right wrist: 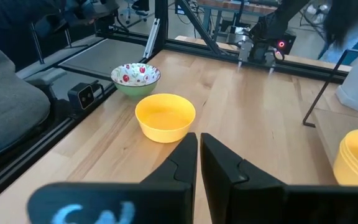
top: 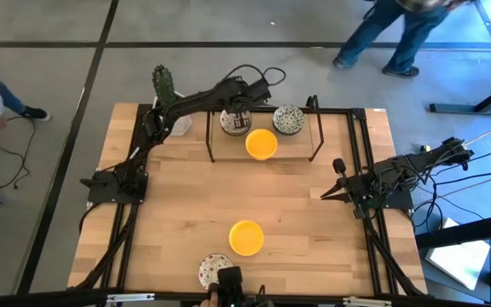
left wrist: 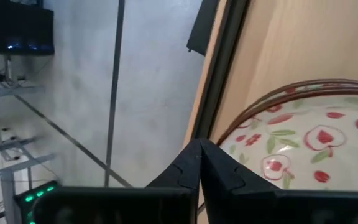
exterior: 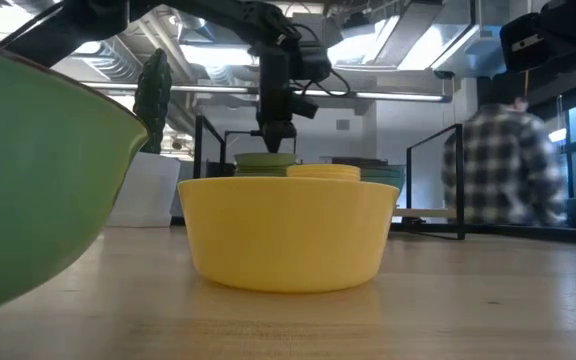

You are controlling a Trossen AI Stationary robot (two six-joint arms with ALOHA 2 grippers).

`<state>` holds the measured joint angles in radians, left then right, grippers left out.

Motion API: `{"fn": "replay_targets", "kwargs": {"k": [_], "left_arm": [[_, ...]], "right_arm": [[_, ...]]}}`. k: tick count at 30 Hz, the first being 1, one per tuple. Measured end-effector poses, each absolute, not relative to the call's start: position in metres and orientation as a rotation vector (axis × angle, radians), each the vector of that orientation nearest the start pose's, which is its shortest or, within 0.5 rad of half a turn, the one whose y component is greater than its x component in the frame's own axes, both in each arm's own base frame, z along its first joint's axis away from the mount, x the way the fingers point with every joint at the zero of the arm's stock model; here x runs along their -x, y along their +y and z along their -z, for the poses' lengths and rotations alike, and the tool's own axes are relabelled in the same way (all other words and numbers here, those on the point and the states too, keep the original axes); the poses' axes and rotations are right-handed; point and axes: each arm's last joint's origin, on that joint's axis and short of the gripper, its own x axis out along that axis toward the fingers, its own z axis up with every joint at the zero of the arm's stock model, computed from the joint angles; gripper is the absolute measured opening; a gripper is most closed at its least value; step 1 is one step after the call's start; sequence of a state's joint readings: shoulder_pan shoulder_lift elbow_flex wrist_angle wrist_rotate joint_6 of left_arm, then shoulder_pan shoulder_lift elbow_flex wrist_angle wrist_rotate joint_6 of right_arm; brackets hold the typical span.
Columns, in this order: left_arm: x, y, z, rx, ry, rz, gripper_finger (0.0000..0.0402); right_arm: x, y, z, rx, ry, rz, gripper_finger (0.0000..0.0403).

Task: Pick & Place Mini bowls
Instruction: Stack the left green bowl on top of the green bowls on the shelf

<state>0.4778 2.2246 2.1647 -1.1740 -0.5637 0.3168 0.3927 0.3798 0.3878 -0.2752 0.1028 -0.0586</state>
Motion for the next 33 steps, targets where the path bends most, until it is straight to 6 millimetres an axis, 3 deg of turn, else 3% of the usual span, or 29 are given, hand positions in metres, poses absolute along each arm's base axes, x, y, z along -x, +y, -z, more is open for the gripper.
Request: {"fn": "replay_targets", "kwargs": {"k": [12,16,19,23,28,33], "left_arm": [[-0.4,0.224,-0.271,-0.28,1.414,-0.666,0.0001],[-0.402,0.22,-0.271,-0.357,1.444,-0.682,0.0002],[-0.403,0.204,-0.285,-0.431,1.432,-0.711,0.0001],[-0.407,0.168,-0.305,-0.424,1.356,-0.725,0.0002],[-0.417,0.127,-0.291,-0.453,1.435,-0.681,0.0001],[-0.424,0.111,-0.28,-0.506,1.455,-0.705,0.0002]], "right_arm": [[-0.105,0.04,-0.238,0.121,0.252,-0.295,0.0023],[-0.105,0.04,-0.238,0.124,0.251,-0.296,0.0023],[-0.105,0.04,-0.238,0.123,0.251,-0.295,0.0023],[-0.105,0.04,-0.238,0.122,0.251,-0.296,0.0023],[-0.105,0.04,-0.238,0.124,0.25,-0.296,0.0023],[-0.105,0.04,-0.238,0.121,0.25,-0.296,0.0023]]}}
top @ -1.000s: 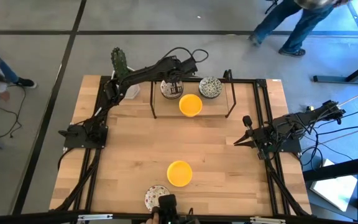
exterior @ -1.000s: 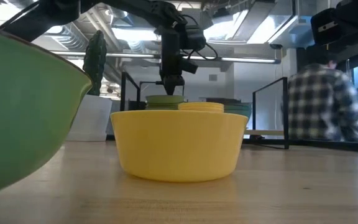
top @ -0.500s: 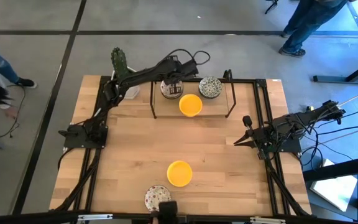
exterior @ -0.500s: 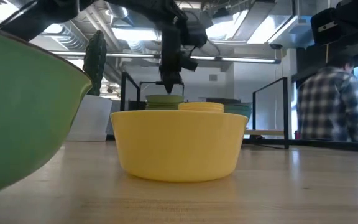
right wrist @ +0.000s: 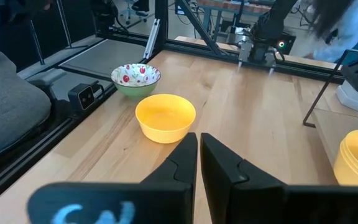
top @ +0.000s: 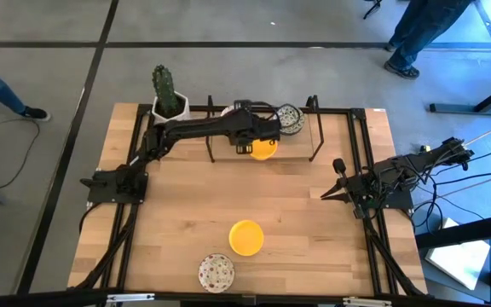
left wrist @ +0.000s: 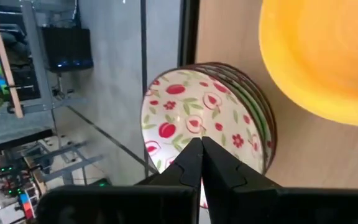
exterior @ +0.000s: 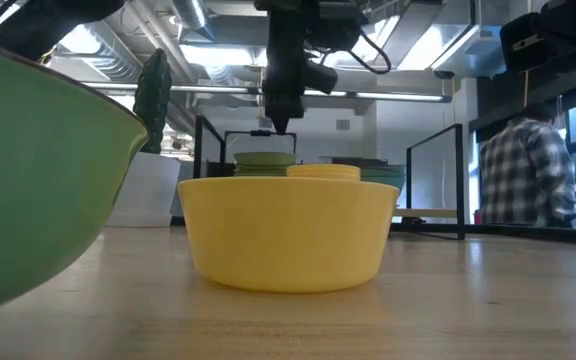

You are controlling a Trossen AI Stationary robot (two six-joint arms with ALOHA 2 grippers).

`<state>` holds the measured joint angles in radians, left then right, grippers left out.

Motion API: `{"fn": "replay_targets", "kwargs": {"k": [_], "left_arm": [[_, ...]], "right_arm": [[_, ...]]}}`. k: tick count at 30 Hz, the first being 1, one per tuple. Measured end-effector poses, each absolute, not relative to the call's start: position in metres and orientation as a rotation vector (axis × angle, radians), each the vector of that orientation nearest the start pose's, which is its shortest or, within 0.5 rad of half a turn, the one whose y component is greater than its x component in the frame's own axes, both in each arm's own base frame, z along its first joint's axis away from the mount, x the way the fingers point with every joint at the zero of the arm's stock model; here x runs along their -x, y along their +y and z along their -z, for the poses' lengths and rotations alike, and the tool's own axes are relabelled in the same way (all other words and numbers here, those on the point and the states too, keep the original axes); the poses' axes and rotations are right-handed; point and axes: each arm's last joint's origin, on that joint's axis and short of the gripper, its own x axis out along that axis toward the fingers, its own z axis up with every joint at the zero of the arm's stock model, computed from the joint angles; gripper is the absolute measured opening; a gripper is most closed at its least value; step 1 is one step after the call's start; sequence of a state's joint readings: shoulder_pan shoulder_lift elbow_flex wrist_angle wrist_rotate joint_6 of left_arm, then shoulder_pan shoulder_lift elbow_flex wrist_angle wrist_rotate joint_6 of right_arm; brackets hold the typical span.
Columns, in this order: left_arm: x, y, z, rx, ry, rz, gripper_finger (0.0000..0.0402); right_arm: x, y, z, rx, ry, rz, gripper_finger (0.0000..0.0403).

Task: Pick & Place Mini bowls
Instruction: Stack the left green bowl on top of the green bowls on the shelf

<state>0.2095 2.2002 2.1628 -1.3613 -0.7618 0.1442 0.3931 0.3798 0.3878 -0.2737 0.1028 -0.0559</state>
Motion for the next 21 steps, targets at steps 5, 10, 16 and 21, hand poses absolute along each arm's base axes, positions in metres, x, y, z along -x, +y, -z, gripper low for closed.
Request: {"fn": "replay_targets", "kwargs": {"k": [5,10,16,21], "left_arm": [[-0.422,0.118,-0.276,-0.493,1.489,-0.725,0.0002],[-0.418,0.128,-0.276,-0.433,1.488,-0.744,0.0001],[-0.418,0.128,-0.268,-0.386,1.529,-0.693,0.0002],[-0.419,0.126,-0.261,-0.384,1.562,-0.678,0.0001]], "right_arm": [[-0.105,0.04,-0.238,0.117,0.25,-0.295,0.0023],[-0.105,0.04,-0.238,0.118,0.25,-0.296,0.0023],[-0.105,0.04,-0.238,0.121,0.251,-0.296,0.0023],[-0.105,0.04,-0.238,0.119,0.252,-0.296,0.0023]]}}
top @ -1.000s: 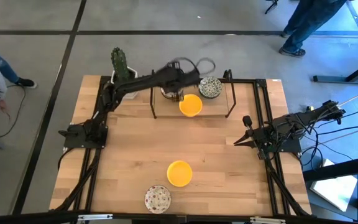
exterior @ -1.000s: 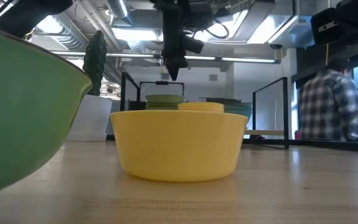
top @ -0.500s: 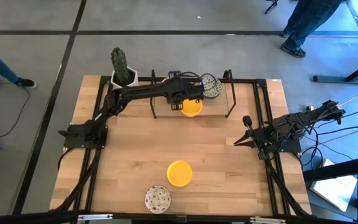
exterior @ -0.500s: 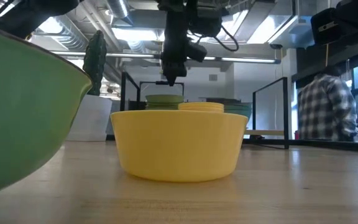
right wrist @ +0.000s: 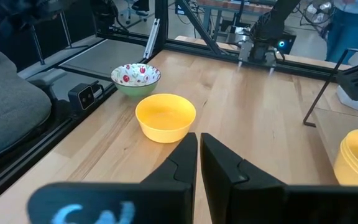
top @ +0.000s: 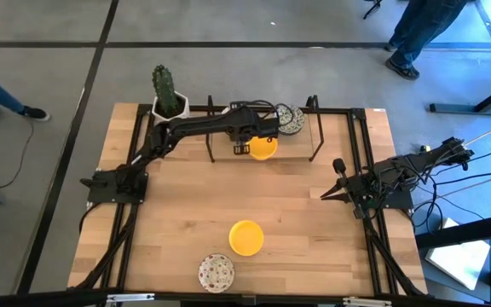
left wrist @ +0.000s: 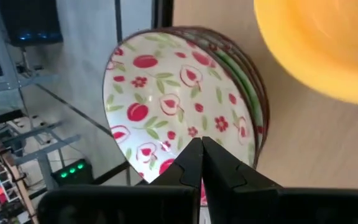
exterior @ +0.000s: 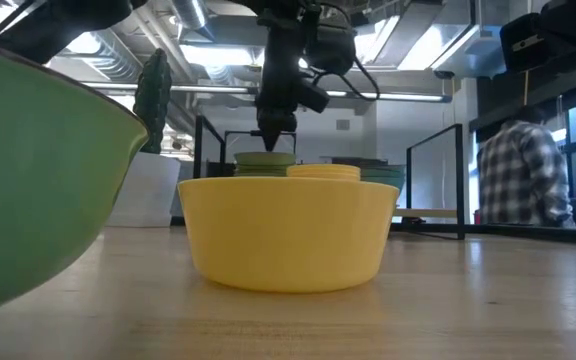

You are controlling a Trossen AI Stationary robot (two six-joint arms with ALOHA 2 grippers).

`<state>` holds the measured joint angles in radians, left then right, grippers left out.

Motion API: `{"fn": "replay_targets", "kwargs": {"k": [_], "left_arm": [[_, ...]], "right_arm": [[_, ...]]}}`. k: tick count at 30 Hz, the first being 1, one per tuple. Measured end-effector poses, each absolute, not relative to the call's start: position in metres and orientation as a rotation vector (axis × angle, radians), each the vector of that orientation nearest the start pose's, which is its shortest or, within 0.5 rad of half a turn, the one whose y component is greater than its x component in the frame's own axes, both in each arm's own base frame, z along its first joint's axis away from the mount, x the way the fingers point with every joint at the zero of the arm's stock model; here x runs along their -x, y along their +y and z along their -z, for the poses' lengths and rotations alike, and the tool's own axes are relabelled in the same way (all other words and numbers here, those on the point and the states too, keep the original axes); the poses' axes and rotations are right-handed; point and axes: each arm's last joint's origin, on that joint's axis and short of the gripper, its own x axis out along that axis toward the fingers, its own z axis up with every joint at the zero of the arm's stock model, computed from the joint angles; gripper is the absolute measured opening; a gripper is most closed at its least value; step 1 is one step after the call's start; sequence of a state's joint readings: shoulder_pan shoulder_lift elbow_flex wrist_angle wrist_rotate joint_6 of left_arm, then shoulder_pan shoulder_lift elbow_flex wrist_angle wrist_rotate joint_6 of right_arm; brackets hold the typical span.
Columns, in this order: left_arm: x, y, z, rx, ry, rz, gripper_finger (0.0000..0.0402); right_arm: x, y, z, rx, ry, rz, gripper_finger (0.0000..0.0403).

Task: Pick & Place Mini bowls
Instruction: Stack the left green bowl on top of the green bowls on the shelf, then stack the yellow bowl on top of the yellow bowls on the shelf

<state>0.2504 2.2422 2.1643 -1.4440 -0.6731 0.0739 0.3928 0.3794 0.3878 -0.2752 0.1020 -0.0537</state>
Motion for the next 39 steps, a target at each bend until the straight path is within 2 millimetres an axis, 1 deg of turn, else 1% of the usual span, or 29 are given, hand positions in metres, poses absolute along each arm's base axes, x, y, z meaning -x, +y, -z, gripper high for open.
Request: {"fn": "replay_targets", "kwargs": {"k": [4,9,13,22,29,32,34,36,39], "left_arm": [[-0.421,0.126,-0.256,-0.345,1.57,-0.656,0.0002],[-0.423,0.126,-0.249,-0.355,1.595,-0.637,0.0002],[-0.424,0.127,-0.248,-0.386,1.601,-0.641,0.0002],[-0.424,0.125,-0.245,-0.321,1.604,-0.594,0.0001],[-0.424,0.124,-0.247,-0.378,1.608,-0.617,0.0002],[-0.424,0.124,-0.253,-0.466,1.599,-0.64,0.0001],[-0.425,0.126,-0.262,-0.511,1.544,-0.685,0.0002],[-0.422,0.131,-0.272,-0.511,1.505,-0.714,0.0002],[-0.414,0.147,-0.286,-0.463,1.453,-0.754,0.0001]], "right_arm": [[-0.105,0.04,-0.238,0.12,0.253,-0.296,0.0023],[-0.105,0.04,-0.238,0.12,0.252,-0.296,0.0023],[-0.105,0.04,-0.238,0.121,0.252,-0.296,0.0023],[-0.105,0.04,-0.238,0.122,0.252,-0.296,0.0023],[-0.105,0.04,-0.238,0.122,0.251,-0.296,0.0023],[-0.105,0.04,-0.238,0.122,0.251,-0.296,0.0023],[-0.105,0.04,-0.238,0.122,0.252,-0.296,0.0023],[-0.105,0.04,-0.238,0.122,0.251,-0.296,0.0023],[-0.105,0.04,-0.238,0.12,0.252,-0.296,0.0023]]}}
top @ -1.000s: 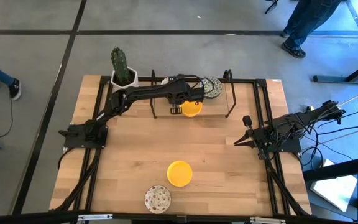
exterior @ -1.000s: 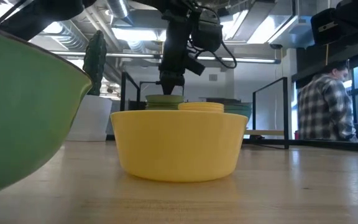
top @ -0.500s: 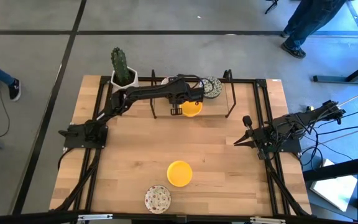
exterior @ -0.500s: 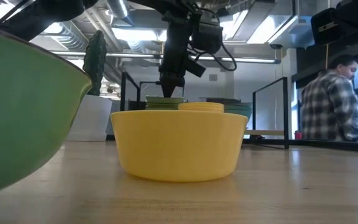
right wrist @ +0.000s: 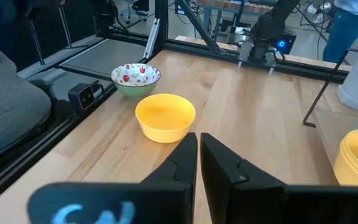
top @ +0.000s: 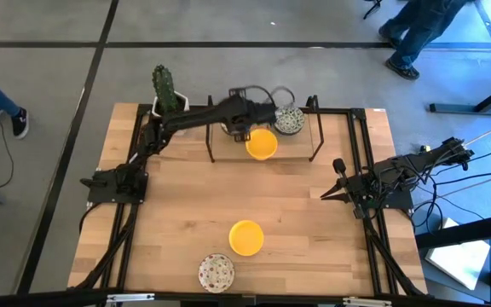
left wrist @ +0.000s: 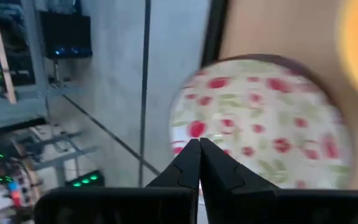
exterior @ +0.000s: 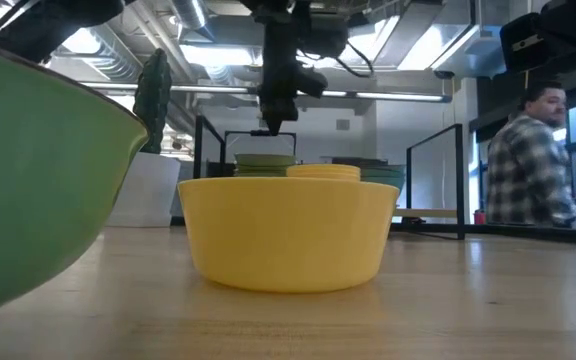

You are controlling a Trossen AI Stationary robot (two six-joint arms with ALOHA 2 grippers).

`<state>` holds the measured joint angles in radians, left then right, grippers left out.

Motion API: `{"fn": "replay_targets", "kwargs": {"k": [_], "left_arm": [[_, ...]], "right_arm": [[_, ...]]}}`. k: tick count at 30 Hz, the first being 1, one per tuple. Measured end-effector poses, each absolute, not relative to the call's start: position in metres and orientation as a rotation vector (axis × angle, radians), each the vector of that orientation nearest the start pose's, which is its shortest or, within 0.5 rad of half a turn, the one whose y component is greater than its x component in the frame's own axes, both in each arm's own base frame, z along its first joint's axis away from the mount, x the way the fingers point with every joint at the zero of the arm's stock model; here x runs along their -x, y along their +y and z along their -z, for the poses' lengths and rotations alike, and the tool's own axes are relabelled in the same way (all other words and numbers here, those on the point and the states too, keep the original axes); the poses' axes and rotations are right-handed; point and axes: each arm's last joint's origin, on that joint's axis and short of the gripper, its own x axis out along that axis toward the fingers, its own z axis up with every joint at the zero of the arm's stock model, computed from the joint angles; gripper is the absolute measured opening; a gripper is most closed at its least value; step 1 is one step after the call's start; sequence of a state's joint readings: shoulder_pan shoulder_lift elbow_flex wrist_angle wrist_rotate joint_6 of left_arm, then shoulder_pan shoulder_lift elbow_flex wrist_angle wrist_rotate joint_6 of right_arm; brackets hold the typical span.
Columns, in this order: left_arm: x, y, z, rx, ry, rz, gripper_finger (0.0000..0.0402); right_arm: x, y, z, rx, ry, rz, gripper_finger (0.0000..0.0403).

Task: Pick & Place Mini bowls
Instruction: Stack the yellow bowl on top of the yellow bowls on the shelf

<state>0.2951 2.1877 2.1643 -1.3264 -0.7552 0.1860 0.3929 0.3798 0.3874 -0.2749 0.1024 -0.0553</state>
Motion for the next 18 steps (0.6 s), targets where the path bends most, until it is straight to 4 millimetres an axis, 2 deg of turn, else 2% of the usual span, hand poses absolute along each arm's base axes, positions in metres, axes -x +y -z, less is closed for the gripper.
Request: {"fn": "replay_targets", "kwargs": {"k": [6,9,11,14,18], "left_arm": [[-0.396,0.168,-0.308,-0.32,1.38,-0.736,0.0002],[-0.384,0.164,-0.339,-0.18,1.23,-0.617,0.0001],[-0.373,0.149,-0.371,-0.146,1.092,-0.543,0.0002],[-0.347,0.116,-0.422,-0.175,0.906,-0.523,0.0001],[-0.299,0.068,-0.478,-0.164,0.691,-0.518,0.0002]], "right_arm": [[-0.105,0.04,-0.238,0.119,0.254,-0.296,0.0023],[-0.105,0.04,-0.237,0.118,0.258,-0.296,0.0023],[-0.105,0.04,-0.237,0.116,0.26,-0.296,0.0023],[-0.105,0.04,-0.237,0.105,0.262,-0.294,0.0023],[-0.105,0.04,-0.237,0.103,0.262,-0.293,0.0023]]}}
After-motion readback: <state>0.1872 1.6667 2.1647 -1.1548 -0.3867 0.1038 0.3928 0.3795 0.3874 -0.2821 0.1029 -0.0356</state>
